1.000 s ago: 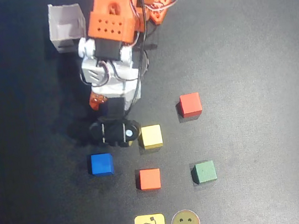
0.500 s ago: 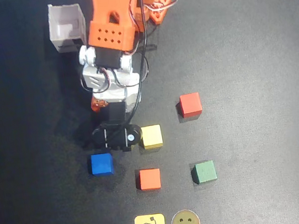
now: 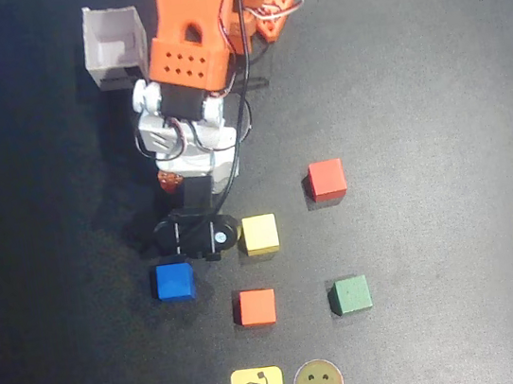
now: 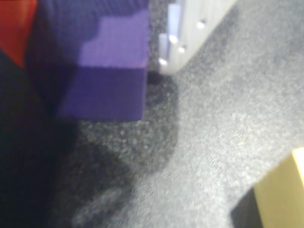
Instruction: Put the purple cube on top of the blue cube.
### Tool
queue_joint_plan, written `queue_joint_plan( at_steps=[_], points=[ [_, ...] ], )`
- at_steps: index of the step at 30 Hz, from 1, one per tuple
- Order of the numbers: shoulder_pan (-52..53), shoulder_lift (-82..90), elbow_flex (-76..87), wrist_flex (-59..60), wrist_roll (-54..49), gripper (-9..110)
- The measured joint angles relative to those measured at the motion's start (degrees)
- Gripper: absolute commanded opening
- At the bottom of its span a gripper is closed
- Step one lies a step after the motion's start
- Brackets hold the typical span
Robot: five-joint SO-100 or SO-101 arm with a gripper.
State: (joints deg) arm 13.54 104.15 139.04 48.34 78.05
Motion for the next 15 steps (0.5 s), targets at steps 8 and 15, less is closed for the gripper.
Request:
queue_joint_plan(
  at_steps=[8, 15],
  points=[
    [0.0, -0.2, 0.0, -0.2, 0.0, 14],
    [0.0, -0.4, -0.1, -0.4, 0.2, 8]
  ],
)
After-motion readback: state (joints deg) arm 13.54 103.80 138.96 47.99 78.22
